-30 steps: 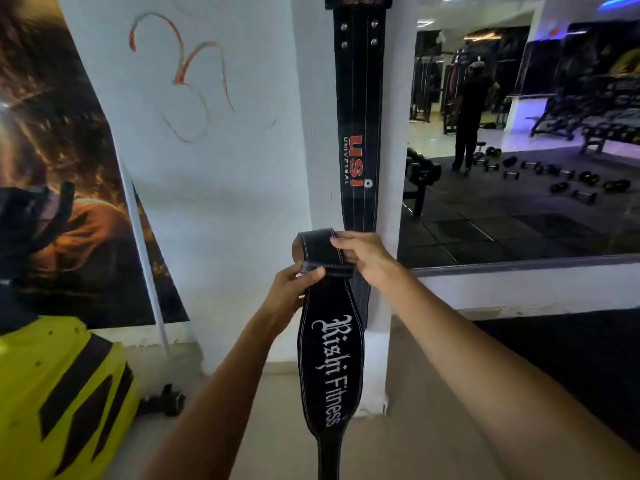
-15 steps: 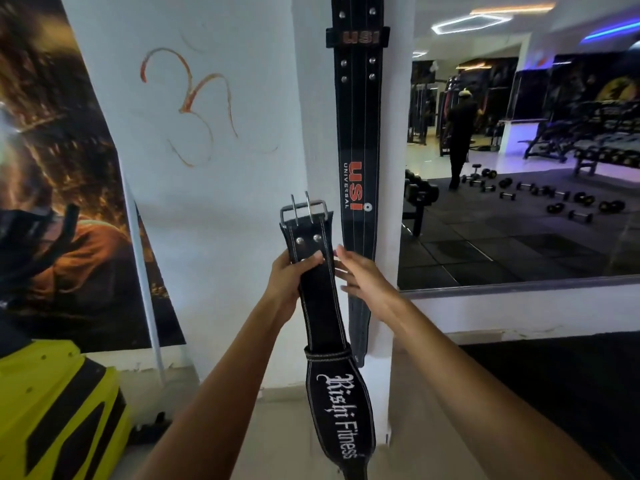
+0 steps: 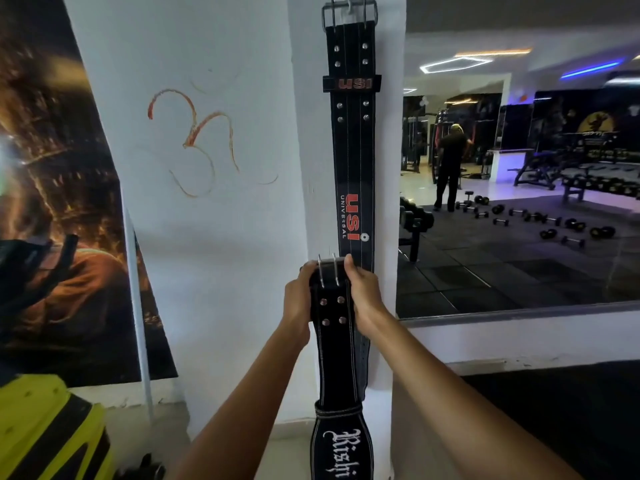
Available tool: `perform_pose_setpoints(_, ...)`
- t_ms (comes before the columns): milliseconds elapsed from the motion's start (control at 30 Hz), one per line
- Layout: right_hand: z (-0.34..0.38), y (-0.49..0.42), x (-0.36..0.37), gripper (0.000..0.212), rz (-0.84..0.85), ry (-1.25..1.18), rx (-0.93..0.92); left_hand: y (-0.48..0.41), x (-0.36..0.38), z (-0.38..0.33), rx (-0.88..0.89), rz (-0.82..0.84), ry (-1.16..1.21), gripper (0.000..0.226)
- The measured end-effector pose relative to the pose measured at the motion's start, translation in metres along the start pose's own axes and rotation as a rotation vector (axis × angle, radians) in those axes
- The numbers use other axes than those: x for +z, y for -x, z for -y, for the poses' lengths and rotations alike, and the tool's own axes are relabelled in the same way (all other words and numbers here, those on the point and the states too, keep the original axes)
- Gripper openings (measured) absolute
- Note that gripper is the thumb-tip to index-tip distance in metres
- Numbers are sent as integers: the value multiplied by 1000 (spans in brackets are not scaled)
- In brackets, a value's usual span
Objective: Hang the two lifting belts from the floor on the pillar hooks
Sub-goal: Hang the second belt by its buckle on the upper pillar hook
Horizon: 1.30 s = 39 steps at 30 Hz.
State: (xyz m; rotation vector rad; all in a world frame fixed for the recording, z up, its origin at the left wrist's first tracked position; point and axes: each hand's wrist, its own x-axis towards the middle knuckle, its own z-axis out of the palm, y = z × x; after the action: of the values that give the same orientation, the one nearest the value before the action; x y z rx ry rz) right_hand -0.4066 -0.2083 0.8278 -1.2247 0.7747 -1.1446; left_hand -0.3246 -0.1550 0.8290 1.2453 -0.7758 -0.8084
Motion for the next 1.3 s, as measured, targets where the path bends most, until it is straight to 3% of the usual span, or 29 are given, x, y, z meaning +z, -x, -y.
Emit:
perform_pose_setpoints(67,-1,1,2,35,-16,-16,17,-9,-4,-6,-74,46,-88,32)
perform_pose_setpoints(200,4,-1,3,34,-60,-80,47,-21,-26,-8,-169,362,-107,40)
perform_pose_setpoints(267,6,-2,3,33,-59,-110,55,-24,-31,-10,-122,435,-116,37)
perform_pose_setpoints(367,10,-1,7,34,-33,-130,82,-18,-16,-7,125,176,-137,28)
perform_pose_setpoints(433,12,-1,12,33,-5,-148,112,-17,-5,-2,255,-51,-152,39)
perform_pose_setpoints(567,19,-4,14,36,21,-121,249,-17,6,9,339,-170,-121,43)
perform_pose_setpoints(633,16,-5,10,36,111,-53,248,-19,6,12,364,-225,-112,42)
perform_pose_setpoints(733,8,-7,2,72,254,2,143,-24,5,12,377,-250,-96,44)
perform_pose_setpoints(800,7,-5,-3,90,244,94,-36,-26,6,8,394,-225,-92,44)
perform_pose_setpoints(867,9,-4,-4,70,213,239,-291,-26,10,1,414,-203,-78,44)
perform_pose_setpoints(967,18,-10,3,17,59,309,-527,-30,16,-17,414,-206,-72,38)
perform_pose_setpoints(1033,25,-19,14,25,-79,313,-609,-35,18,-33,413,-205,-93,34)
perform_pose_setpoints(1167,52,-33,35,36,-215,175,-614,-50,20,-57,634,-223,-309,41)
perform_pose_setpoints(1233,65,-43,42,39,-255,150,-645,-55,24,-64,701,-245,-283,32)
perform_pose_setpoints(1300,78,-54,47,41,-300,144,-691,-64,30,-75,736,-295,-237,36)
